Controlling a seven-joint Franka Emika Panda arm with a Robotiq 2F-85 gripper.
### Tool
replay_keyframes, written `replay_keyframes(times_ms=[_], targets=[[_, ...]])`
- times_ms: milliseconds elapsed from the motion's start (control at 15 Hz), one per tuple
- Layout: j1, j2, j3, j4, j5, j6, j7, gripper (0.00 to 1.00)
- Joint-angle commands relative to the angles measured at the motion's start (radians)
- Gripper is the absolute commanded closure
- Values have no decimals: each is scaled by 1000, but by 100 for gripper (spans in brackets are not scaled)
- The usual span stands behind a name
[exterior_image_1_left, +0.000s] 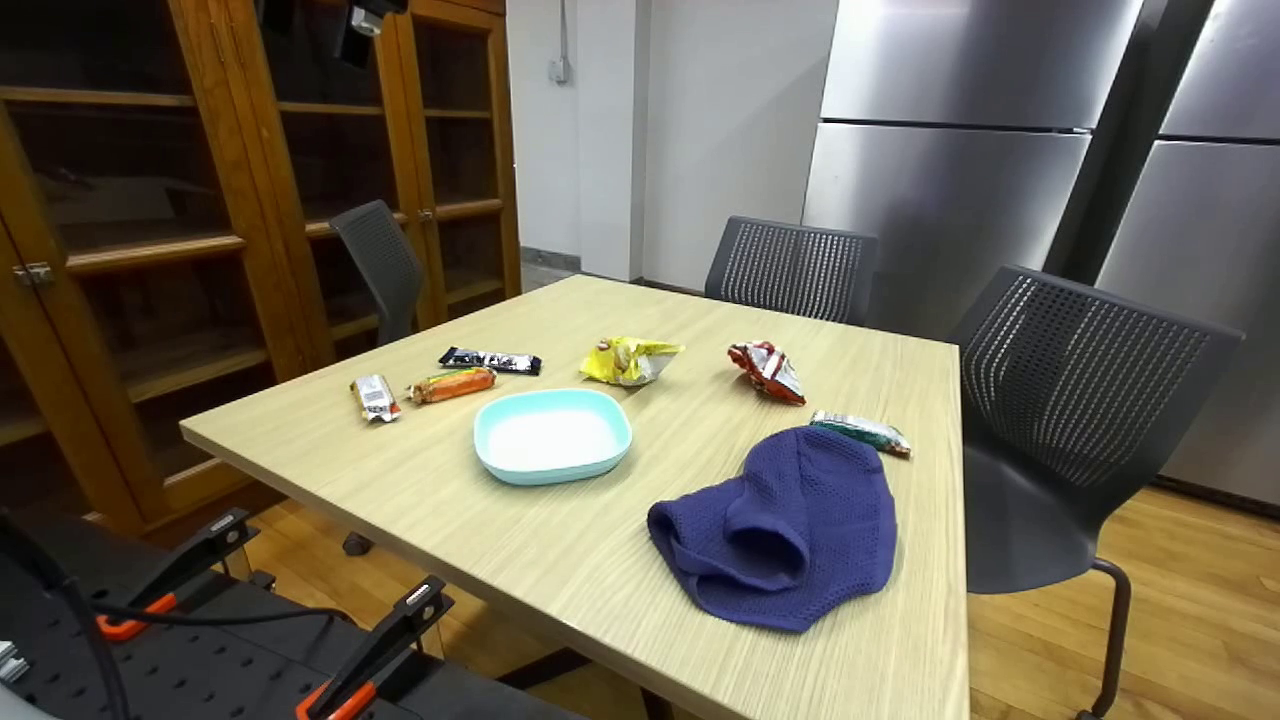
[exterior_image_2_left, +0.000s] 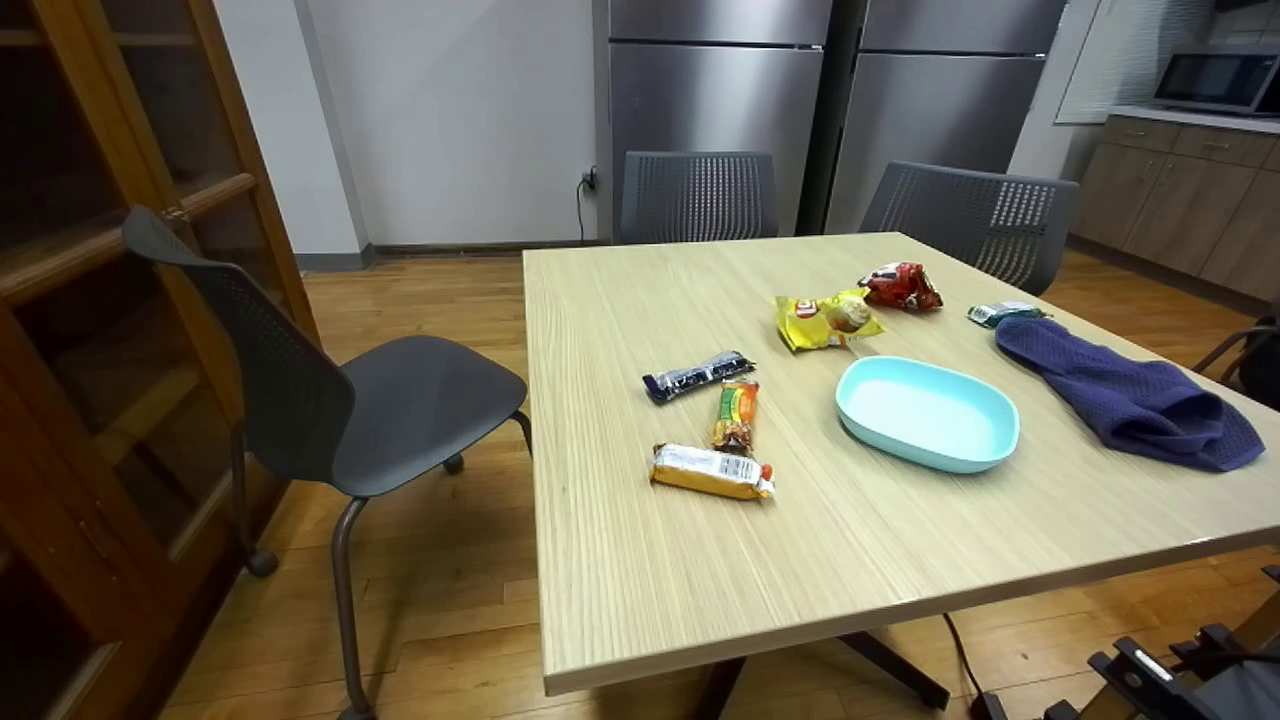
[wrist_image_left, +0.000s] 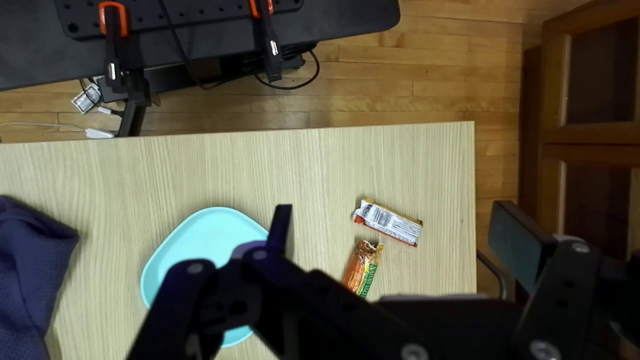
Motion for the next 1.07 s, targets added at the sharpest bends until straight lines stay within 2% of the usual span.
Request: replay_keyframes(times_ms=[0,733,1000], targets=[[20,125,45,63,4,47,-35,0],[116,508,164,241,-31,296,-17,0],[137,600,179,263,-131,323,-3,0]])
